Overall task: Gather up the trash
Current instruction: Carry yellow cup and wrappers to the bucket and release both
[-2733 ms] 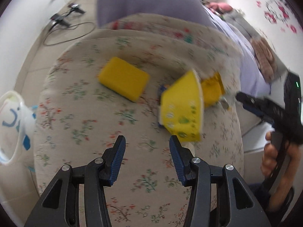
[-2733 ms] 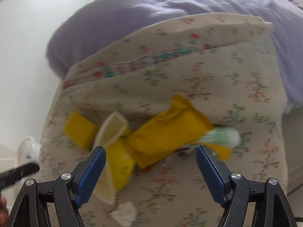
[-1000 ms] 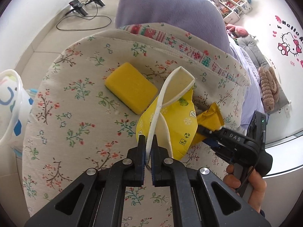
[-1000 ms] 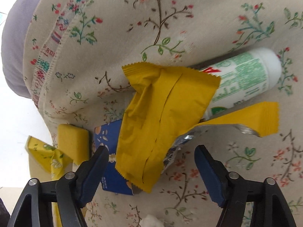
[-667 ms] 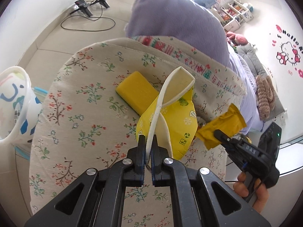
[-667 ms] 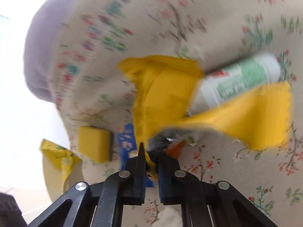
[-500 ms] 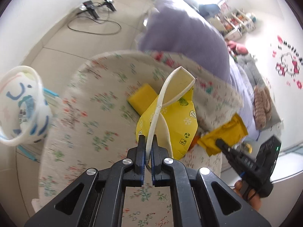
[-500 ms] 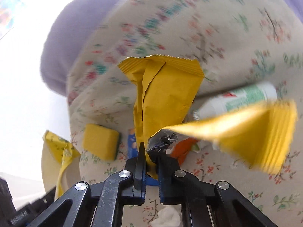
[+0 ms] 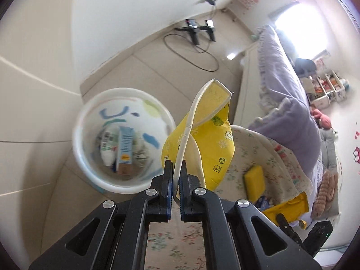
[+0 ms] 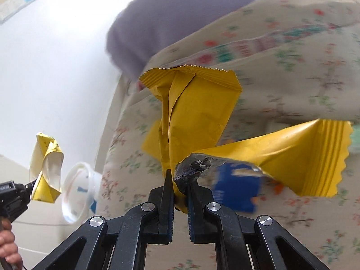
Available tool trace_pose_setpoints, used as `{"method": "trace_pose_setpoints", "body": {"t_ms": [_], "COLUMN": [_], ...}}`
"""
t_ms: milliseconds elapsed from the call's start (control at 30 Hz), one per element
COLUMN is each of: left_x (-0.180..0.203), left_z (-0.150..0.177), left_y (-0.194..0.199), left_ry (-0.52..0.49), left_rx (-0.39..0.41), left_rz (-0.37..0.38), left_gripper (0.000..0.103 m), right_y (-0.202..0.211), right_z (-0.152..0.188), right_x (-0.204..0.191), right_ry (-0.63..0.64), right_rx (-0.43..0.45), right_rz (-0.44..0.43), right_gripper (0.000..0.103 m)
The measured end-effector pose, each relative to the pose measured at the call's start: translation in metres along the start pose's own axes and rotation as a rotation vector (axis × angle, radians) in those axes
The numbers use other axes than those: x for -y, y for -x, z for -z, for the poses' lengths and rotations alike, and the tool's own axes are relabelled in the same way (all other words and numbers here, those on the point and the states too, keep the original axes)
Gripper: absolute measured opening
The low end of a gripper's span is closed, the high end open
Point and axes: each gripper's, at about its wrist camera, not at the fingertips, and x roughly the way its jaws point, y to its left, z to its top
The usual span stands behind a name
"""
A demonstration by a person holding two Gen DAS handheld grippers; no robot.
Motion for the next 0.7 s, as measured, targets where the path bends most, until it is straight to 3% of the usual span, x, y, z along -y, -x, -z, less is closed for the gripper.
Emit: {"method": "trace_pose_setpoints", "body": {"t_ms": [433,600,700], "left_x": [-0.051,-0.062,-0.067], "left_z": [-0.03,-0.039,-0.042], "left_y": [-0.012,-0.019,-0.023], "left_ry": [0.045,0.066,0.07], "left_rx": [0.003,-0.001,-0.007], "left_rz": [-0.117,-0.152,-0.157], "left_gripper": [0.005,0.005,0.005], "right_y": [-0.097,-0.141,-0.172], "right_z": [0.03,0.045,0.053], "right_x": [-0.168,-0.226,-0.261], "right_ry": [0.281,0.322,0.362], "right_rx": [-0.139,-0.2,-0.225], "right_rz": [-0.146,-0.213,-0.206], "right_gripper": [0.008,0.008,0.008]}}
